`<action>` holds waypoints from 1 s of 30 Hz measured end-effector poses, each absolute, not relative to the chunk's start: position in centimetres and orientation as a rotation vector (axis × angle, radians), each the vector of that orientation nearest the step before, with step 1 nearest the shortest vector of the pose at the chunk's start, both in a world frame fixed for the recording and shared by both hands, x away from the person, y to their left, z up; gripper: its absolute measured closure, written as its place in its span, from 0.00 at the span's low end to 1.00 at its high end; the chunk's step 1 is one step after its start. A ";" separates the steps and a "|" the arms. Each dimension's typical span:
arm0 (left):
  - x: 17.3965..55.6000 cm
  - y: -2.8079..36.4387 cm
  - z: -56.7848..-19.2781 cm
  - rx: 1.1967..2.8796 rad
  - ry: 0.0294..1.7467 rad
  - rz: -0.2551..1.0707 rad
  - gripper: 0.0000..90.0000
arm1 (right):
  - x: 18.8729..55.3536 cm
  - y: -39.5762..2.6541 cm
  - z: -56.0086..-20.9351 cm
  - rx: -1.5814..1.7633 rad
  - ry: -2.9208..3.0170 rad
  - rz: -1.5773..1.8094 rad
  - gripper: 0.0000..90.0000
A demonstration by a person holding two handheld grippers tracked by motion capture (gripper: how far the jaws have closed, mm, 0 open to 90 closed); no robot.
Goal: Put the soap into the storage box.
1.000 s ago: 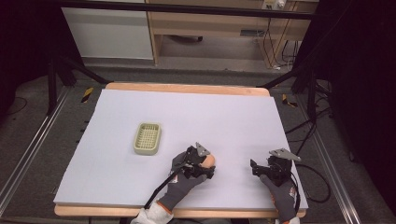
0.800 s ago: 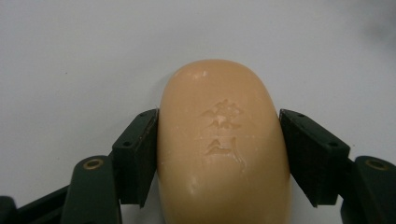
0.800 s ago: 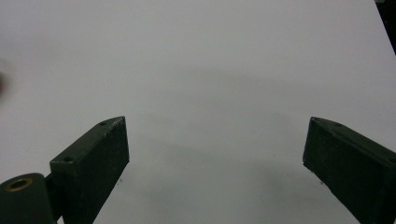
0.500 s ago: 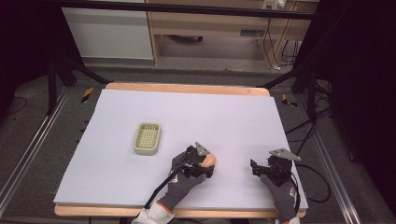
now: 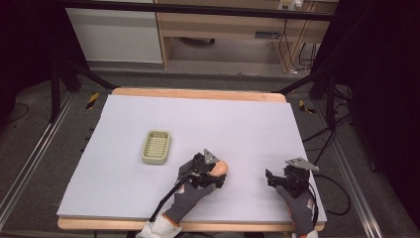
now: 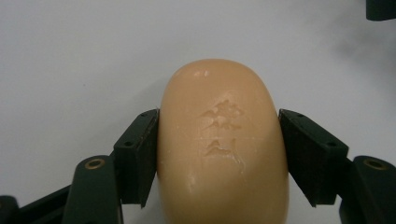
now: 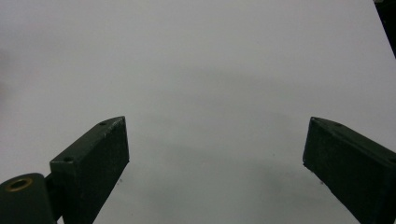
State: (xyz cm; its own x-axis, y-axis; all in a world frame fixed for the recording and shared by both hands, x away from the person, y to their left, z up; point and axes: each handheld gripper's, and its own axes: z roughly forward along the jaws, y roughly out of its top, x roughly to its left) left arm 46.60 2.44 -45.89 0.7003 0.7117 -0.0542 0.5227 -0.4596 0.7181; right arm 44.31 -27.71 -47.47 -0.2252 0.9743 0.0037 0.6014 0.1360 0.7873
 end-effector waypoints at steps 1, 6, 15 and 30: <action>46.5 2.5 -45.8 2.161 0.938 0.330 0.35 | 44.3 -27.7 -47.5 1.509 1.894 0.926 0.08; 46.5 3.2 -45.2 2.152 0.935 0.334 0.35 | 44.3 -27.7 -47.5 1.510 1.895 0.921 0.08; 46.1 4.6 -43.6 2.123 0.935 0.363 0.36 | 44.3 -27.7 -47.5 1.508 1.889 0.924 0.08; 46.4 7.6 -41.1 2.071 0.951 0.398 0.36 | 44.3 -27.7 -47.4 1.508 1.884 0.922 0.08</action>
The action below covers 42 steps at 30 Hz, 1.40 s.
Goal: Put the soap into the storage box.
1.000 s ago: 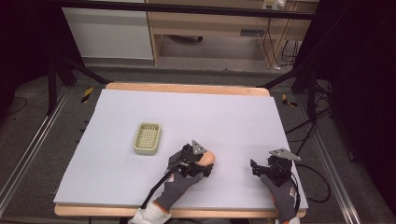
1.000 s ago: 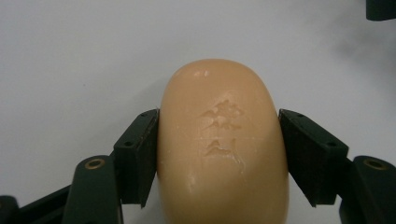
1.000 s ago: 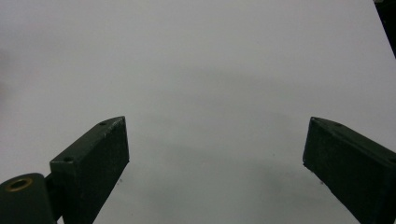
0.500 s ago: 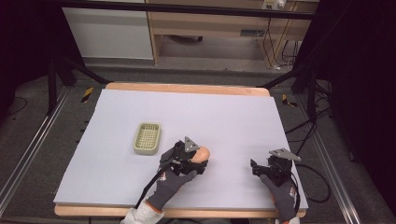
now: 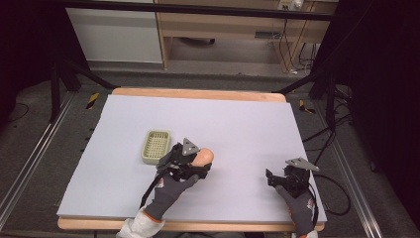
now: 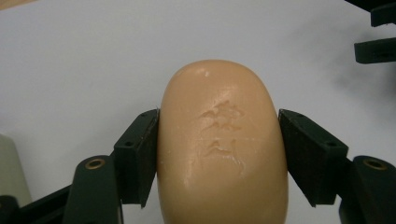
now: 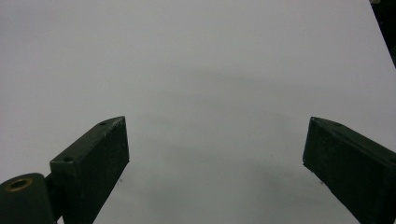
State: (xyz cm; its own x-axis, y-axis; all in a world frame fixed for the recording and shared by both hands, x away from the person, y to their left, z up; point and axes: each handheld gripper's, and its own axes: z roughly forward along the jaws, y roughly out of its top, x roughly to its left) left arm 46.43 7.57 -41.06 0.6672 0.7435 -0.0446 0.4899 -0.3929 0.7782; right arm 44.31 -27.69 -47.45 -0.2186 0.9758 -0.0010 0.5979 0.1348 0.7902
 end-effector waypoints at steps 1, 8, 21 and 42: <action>46.5 7.8 -40.9 2.066 0.953 0.401 0.36 | 44.3 -27.7 -47.4 1.509 1.884 0.922 0.08; 46.7 8.9 -40.5 2.045 0.969 0.415 0.36 | 44.3 -27.7 -47.4 1.507 1.883 0.922 0.08; 47.1 11.5 -39.8 2.008 1.002 0.438 0.36 | 44.3 -27.7 -47.4 1.508 1.878 0.921 0.08; 48.0 16.2 -39.3 1.940 1.089 0.480 0.36 | 44.3 -27.6 -47.4 1.502 1.874 0.917 0.08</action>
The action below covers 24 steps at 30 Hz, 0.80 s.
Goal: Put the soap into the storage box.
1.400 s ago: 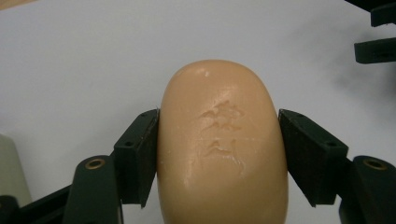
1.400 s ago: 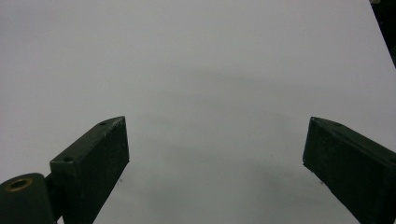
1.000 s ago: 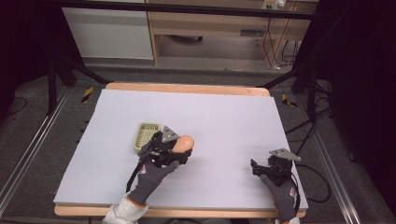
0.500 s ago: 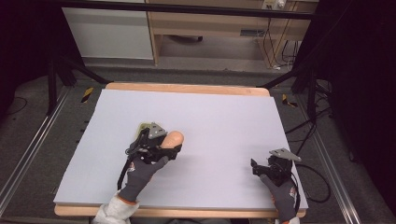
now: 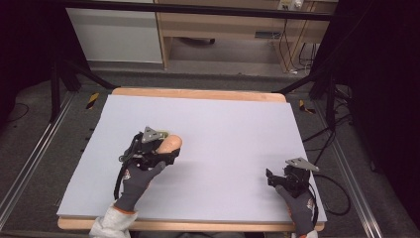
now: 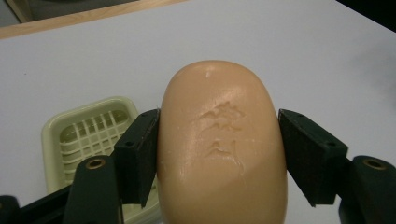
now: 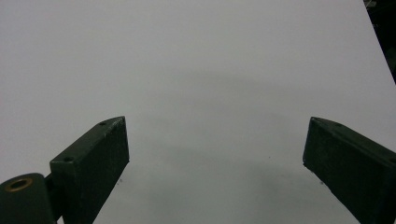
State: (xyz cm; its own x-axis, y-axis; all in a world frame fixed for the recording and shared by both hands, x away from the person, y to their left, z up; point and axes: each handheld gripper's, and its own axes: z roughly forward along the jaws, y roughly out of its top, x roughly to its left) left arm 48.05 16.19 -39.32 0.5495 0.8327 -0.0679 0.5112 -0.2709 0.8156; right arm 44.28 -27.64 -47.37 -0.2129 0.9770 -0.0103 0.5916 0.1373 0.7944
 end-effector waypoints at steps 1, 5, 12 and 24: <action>48.1 16.4 -39.3 1.939 1.090 0.484 0.36 | 44.3 -27.6 -47.4 1.502 1.875 0.917 0.08; 48.4 17.0 -39.2 1.922 1.106 0.492 0.36 | 44.3 -27.6 -47.3 1.503 1.873 0.917 0.08; 49.2 18.0 -39.5 1.909 1.135 0.503 0.36 | 44.3 -27.6 -47.4 1.495 1.878 0.919 0.08; 50.8 19.1 -40.8 1.918 1.195 0.519 0.36 | 44.4 -27.4 -47.4 1.494 1.880 0.919 0.08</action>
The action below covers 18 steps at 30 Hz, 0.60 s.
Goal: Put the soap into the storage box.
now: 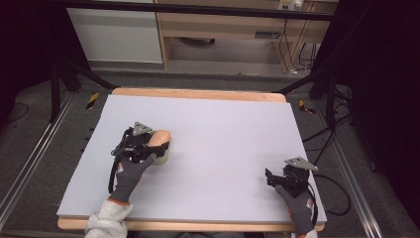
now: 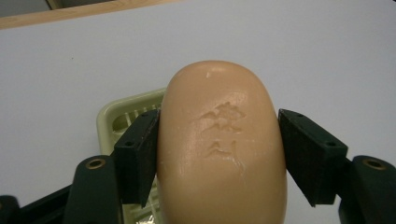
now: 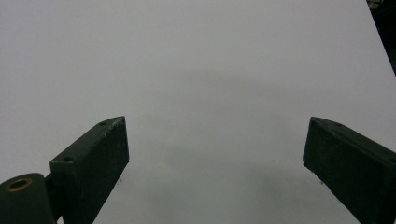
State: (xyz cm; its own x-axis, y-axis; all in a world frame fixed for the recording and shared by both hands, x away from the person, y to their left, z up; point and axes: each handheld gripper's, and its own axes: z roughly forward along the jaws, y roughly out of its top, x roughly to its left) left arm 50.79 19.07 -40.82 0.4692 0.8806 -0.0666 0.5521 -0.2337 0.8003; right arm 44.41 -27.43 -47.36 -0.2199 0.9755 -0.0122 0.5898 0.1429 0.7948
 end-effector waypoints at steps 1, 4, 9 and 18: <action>50.9 19.2 -40.9 1.918 1.199 0.522 0.36 | 44.4 -27.4 -47.4 1.495 1.881 0.920 0.08; 51.2 19.4 -41.0 1.916 1.209 0.528 0.36 | 44.4 -27.4 -47.4 1.498 1.881 0.922 0.08; 51.6 19.6 -41.2 1.916 1.216 0.530 0.36 | 44.5 -27.4 -47.4 1.494 1.880 0.921 0.08; 52.5 20.1 -41.8 1.911 1.245 0.536 0.36 | 44.5 -27.3 -47.3 1.489 1.877 0.922 0.08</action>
State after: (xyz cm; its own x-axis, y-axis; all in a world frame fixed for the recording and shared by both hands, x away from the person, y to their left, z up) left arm 52.53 20.13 -41.83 0.4320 0.8996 -0.0638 0.5716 -0.2184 0.7909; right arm 44.51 -27.34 -47.33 -0.2204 0.9753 -0.0138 0.5850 0.1435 0.7982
